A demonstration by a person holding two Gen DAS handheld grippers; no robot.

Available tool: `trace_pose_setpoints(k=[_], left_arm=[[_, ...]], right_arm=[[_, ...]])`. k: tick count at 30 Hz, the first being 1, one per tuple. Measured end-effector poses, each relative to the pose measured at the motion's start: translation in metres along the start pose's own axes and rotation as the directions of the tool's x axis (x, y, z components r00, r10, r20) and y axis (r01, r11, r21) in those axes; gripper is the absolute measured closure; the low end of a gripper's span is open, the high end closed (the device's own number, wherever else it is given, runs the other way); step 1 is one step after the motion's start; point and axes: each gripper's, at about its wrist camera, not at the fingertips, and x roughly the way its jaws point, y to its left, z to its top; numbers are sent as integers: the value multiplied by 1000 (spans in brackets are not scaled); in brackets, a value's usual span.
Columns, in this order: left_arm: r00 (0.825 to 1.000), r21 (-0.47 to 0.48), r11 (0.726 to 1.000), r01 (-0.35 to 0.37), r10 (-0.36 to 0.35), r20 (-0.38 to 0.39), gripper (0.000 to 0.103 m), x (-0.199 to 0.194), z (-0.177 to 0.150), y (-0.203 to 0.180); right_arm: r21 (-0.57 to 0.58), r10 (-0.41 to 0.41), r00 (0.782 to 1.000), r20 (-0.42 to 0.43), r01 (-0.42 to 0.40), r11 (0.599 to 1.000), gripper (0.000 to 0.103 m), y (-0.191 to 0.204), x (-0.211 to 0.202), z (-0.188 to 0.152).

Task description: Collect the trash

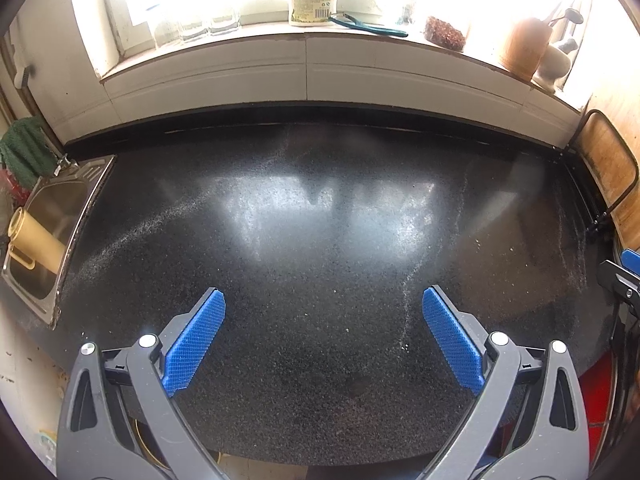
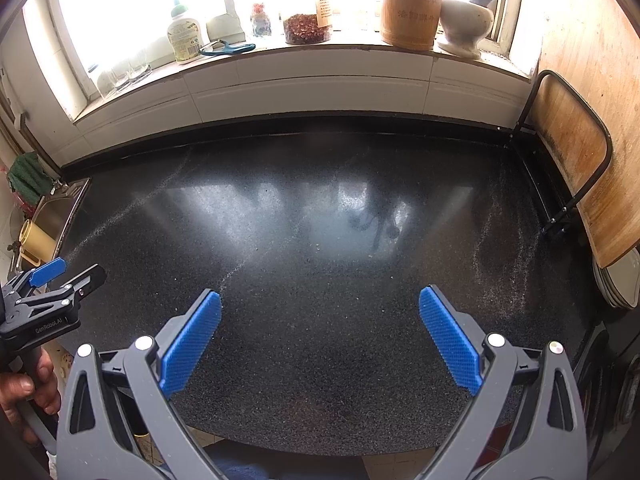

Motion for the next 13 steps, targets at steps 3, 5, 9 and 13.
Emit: trace_pose_setpoints(k=[3,5,9,13], left_arm=[[1000,8,1000,0,0,5,7,0,1,-1],[1000,10,1000,-4,4,3,7,1,2,-2],[1000,4,1000,-1,1,-21,7,10,3,-3],[999,25,1000,1,0,-34,7,30,0,-4]], right_arm=[[3,1,1000,-2,-1,1000,7,-1,1,1],[3,0,1000,-5,0,1000,7,-3,3,1],[5,1,1000,-13,0,1000,7,-8,9,2],[0,6,1000,-13,-6,1000,7,-14,21,-2]])
